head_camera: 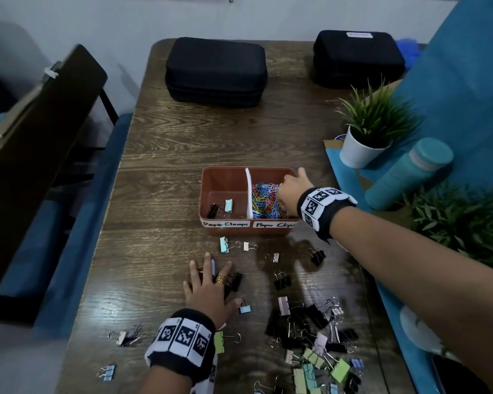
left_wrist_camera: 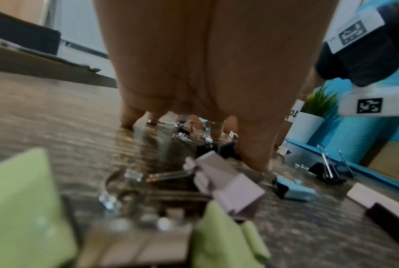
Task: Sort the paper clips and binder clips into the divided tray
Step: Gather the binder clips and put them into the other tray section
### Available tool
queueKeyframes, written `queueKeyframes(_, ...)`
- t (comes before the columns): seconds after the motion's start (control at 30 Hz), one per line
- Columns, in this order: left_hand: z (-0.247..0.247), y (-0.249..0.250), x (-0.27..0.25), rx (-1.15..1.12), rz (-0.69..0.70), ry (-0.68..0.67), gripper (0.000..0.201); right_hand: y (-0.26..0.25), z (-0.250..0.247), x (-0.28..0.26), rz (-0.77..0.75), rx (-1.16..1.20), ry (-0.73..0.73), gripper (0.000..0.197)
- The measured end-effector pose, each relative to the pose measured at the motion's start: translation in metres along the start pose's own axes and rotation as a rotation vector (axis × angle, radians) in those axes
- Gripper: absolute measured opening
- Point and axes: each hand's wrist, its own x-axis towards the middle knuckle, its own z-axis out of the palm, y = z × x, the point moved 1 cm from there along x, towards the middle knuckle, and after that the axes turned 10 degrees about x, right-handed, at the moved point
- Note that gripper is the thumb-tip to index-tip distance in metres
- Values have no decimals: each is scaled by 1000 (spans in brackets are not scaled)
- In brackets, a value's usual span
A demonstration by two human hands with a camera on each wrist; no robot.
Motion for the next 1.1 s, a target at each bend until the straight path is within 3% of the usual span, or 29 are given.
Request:
queueKeyframes(0.17,6,-2,-2,29,7,48,78,3,-14,-13,-27,193,-93,26)
queueKeyframes(0.23,7,-3,-3,24,13,58,78,7,-28,-21,15,252,-60,22)
queueKeyframes(0.3,6,-5,-3,6,21,60,77,13,-44,-27,51,352,62,11)
queueKeyframes(0.43,-1,-5,-3,5,18,48,78,0,-68,-36,-8,844,333,6)
queueKeyframes(0.53,-9,0,-5,-16,-16,11,79,-32,-64,-30,9,1063,398,11)
queueKeyframes(0.6,-15,5,-6,-62,-48,1,78,-42,-55,-30,55,1150,403,28)
queueKeyframes(0.7,-22,13,-8,-165,-76,28,75,-29,-35,-54,154,1148,589,23)
queueKeyframes(0.8,-22,21,-7,-169,-36,41,72,-2,11,-90,420,1116,733,26)
queueKeyframes(0.87,-20,28,-6,-76,-23,32,67,9,50,-98,595,1067,629,28)
queueKeyframes(0.93,-19,34,-5,56,-27,56,61,5,82,-96,684,1038,318,48)
queueKeyframes(1.0,-17,38,-5,111,-7,103,53,-10,97,-95,600,1041,59,83)
queueKeyframes(1.1,-12,39,-6,71,92,118,41,-39,103,-95,385,956,-72,103)
